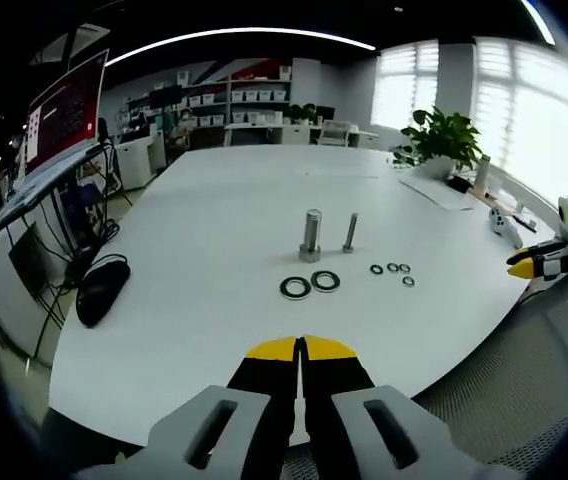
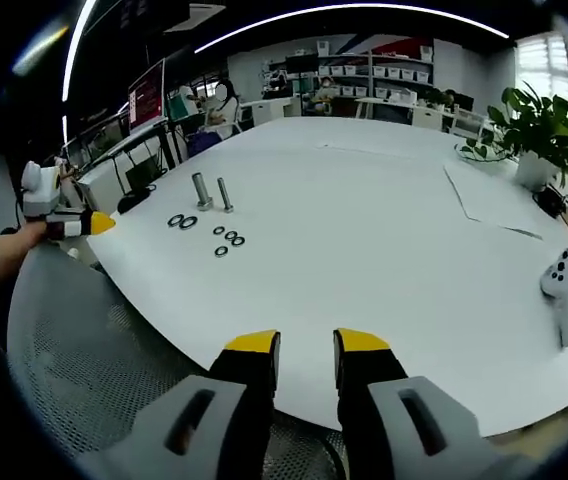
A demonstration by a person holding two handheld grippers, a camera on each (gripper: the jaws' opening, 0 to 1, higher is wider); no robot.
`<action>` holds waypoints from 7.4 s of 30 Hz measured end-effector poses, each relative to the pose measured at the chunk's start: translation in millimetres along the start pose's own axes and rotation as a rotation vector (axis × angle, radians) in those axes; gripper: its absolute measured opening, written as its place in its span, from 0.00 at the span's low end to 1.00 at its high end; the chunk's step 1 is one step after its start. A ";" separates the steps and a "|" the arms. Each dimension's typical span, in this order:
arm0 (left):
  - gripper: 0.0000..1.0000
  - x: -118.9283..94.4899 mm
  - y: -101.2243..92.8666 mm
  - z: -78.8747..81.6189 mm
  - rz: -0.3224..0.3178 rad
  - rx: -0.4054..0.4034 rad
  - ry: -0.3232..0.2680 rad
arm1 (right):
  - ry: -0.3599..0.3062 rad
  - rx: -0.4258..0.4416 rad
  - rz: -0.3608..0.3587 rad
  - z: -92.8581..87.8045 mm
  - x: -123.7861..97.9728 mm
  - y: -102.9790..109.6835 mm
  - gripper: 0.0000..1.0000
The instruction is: Place the washer onto the threaded stud by aligning its center hole with the stud, sliding it down to the base, and recovering from edge contact or off-axis alignment until the washer reaches the visible bottom stop.
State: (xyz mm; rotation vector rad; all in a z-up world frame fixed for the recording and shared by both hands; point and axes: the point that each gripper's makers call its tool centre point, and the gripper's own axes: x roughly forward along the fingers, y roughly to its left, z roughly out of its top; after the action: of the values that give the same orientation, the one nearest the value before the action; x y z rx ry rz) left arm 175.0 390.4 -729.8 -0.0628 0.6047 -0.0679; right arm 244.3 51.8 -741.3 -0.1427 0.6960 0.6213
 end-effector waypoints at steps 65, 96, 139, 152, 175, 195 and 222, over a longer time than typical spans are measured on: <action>0.00 2.6 -4.4 -1.2 -0.044 -0.025 0.008 | 0.179 -0.034 0.084 -28.8 1.2 15.2 0.24; 0.00 4.5 -10.4 -2.0 -0.074 -0.014 0.008 | 0.413 -0.355 0.312 1.5 52.1 57.5 0.38; 0.00 3.4 -12.5 1.9 -0.094 -0.011 -0.018 | 0.496 -0.669 0.471 42.7 115.8 118.7 0.36; 0.00 2.8 -13.3 3.1 -0.099 -0.007 -0.023 | 0.561 -0.746 0.479 28.8 127.2 122.9 0.33; 0.00 2.0 -13.8 7.2 -0.102 -0.018 -0.050 | 0.616 -0.886 0.471 30.4 142.3 123.8 0.27; 0.00 1.1 -16.9 5.4 -0.114 -0.014 -0.042 | 0.654 -0.942 0.474 32.7 145.1 119.9 0.21; 0.00 1.0 -8.8 1.4 -0.063 -0.014 -0.019 | 0.632 -1.041 0.491 31.6 145.3 123.9 0.15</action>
State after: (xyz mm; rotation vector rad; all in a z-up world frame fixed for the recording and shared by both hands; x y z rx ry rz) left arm 176.2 381.7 -728.6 -0.0961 0.5845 -0.1238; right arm 276.8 233.3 -800.1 -1.1992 0.9605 1.4048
